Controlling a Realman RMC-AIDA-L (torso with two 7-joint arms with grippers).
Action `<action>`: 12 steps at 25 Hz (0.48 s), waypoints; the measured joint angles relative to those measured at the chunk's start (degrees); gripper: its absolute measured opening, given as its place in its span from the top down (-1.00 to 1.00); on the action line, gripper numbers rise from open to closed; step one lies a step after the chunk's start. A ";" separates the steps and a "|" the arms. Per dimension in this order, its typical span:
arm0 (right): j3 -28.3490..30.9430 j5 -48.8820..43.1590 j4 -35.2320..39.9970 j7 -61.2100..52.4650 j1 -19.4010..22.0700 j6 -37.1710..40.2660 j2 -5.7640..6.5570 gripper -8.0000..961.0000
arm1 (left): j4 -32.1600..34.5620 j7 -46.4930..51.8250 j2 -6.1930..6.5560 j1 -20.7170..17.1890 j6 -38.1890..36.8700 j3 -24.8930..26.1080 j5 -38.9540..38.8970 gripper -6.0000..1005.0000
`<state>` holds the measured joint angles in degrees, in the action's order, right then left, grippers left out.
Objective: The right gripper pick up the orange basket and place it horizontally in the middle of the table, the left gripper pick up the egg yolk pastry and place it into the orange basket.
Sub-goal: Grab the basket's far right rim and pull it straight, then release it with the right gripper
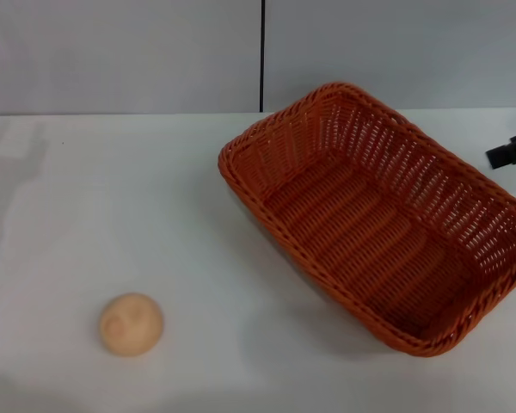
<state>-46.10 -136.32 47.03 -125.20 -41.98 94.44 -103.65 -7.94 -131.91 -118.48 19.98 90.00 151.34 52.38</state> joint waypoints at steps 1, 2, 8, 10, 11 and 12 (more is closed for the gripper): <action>-0.04 0.00 -0.59 0.21 -0.07 -0.37 -0.24 -0.42 | 0.00 0.00 0.00 -0.04 0.00 0.00 0.00 -0.25; -0.08 0.00 -1.23 0.51 -0.14 -0.68 -0.53 -0.42 | 0.01 0.01 0.00 -0.09 0.00 0.00 0.00 -0.25; -0.63 -1.33 -3.05 1.32 -0.52 -2.34 -2.42 -0.41 | 0.50 0.03 0.00 -0.19 -0.22 0.00 0.00 -0.25; -1.34 -2.54 -3.85 1.37 -0.83 -3.34 -3.06 -0.41 | 0.50 0.03 0.00 -0.20 -0.29 0.00 0.00 -0.25; -1.76 -3.03 -4.30 1.40 -1.00 -3.79 -3.32 -0.41 | 0.50 0.02 0.00 -0.21 -0.35 0.00 -0.01 -0.25; -2.22 -3.49 -4.82 1.43 -1.15 -4.38 -3.59 -0.41 | 0.50 0.02 0.00 -0.21 -0.35 0.00 -0.01 -0.25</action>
<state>-48.32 -139.81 42.21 -123.77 -43.13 90.06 -107.24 -7.43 -131.88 -118.48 19.77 89.65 151.35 52.38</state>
